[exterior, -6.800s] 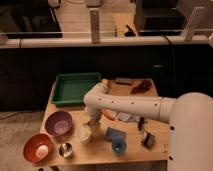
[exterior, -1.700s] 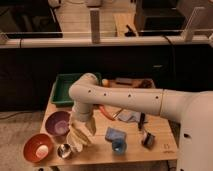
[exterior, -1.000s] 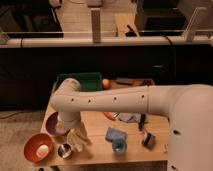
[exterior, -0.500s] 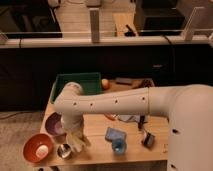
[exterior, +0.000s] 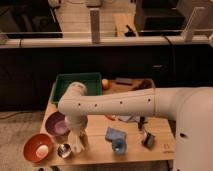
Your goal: Place banana in purple bowl
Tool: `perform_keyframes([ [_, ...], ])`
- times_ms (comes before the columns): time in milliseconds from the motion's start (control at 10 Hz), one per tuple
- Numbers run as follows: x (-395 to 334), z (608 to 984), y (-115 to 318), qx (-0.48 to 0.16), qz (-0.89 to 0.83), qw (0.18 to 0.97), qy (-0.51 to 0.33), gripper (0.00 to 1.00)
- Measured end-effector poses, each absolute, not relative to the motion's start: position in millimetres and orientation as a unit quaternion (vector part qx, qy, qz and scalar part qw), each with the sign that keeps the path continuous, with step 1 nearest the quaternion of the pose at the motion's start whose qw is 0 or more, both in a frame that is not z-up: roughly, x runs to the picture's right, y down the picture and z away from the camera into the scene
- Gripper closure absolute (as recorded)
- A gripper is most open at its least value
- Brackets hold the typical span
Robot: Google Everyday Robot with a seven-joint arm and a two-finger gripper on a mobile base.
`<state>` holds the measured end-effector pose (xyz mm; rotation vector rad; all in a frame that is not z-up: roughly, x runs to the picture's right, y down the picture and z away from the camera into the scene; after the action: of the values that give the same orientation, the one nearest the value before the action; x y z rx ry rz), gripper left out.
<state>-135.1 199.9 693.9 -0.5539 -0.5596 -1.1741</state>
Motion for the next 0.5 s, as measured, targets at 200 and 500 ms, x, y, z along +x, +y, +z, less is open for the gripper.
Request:
perform_keyframes([
  [200, -126.5, 685.2, 186.1, -0.242, -0.527, 0.772, -0.26, 0.65],
  [500, -132.3, 677.9, 156.0, -0.208, -0.52, 0.783, -0.271, 0.65],
])
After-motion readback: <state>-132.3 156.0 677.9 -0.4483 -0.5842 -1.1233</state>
